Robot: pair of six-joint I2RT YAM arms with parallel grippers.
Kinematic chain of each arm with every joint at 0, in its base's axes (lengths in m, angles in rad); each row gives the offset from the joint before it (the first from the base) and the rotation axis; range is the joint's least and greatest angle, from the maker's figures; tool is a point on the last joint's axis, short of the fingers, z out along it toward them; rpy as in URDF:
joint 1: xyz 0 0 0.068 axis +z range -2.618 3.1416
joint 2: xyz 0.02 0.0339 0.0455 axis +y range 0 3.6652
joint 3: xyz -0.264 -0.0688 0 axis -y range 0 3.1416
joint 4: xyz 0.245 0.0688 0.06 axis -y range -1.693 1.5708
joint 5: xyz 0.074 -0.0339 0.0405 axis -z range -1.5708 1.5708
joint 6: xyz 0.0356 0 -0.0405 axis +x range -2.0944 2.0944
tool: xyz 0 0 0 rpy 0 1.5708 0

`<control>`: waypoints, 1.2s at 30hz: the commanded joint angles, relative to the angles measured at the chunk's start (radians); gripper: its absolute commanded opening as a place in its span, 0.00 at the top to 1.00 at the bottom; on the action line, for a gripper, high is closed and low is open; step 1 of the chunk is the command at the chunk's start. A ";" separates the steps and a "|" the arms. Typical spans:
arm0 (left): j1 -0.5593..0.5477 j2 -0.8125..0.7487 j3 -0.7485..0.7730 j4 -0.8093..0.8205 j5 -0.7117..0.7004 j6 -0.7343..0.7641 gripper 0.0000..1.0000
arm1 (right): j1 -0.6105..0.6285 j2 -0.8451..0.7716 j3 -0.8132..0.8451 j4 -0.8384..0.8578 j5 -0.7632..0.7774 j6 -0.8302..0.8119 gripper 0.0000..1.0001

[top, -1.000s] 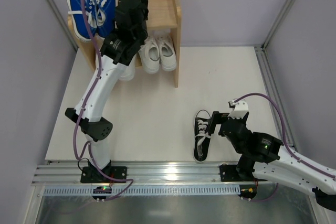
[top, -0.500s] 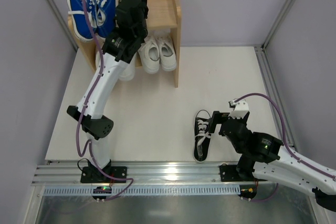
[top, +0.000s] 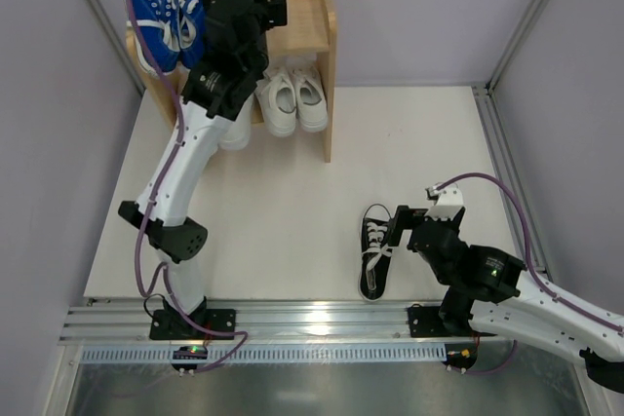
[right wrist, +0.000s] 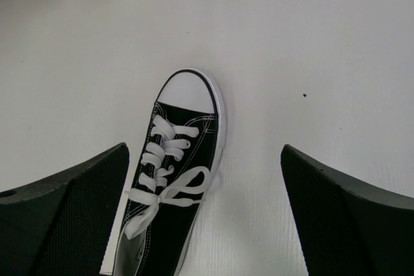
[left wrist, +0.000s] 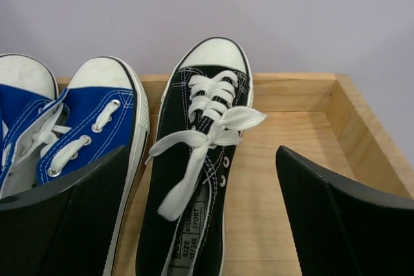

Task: Place and organize the shoes onto the shoe shelf

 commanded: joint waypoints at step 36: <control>-0.833 -0.051 -1.184 0.117 0.199 -0.929 0.01 | -0.005 -0.148 0.137 -0.388 0.248 0.393 0.00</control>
